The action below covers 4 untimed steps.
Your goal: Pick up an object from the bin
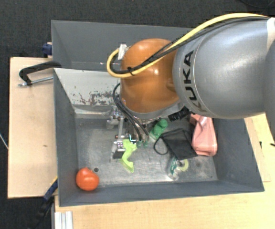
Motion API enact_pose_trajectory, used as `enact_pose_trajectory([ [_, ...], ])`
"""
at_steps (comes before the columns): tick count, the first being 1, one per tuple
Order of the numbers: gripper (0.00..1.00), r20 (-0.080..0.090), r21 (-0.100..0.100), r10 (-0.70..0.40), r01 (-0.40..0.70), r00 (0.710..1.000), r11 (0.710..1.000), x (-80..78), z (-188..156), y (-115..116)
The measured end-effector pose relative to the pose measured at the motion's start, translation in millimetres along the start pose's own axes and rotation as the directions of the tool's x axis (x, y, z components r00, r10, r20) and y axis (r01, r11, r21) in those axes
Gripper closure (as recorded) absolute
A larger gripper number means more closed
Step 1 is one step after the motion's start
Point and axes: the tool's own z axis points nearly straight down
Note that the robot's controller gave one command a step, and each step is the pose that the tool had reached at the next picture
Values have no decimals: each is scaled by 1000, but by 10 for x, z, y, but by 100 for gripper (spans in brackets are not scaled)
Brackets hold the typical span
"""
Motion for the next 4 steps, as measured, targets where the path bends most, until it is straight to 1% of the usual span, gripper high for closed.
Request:
enact_pose_trajectory([
  [1, 100, 8, -2, 3, -3, 1000, 1000, -21, -44, -12],
  [2, 100, 8, -2, 3, -3, 1000, 1000, -21, -44, -12],
  [3, 0, 2, 2, -64, 64, 998, 998, -367, 1119, -280],
  [4, 0, 8, -1, -65, 65, 998, 998, -382, 1086, -263],
])
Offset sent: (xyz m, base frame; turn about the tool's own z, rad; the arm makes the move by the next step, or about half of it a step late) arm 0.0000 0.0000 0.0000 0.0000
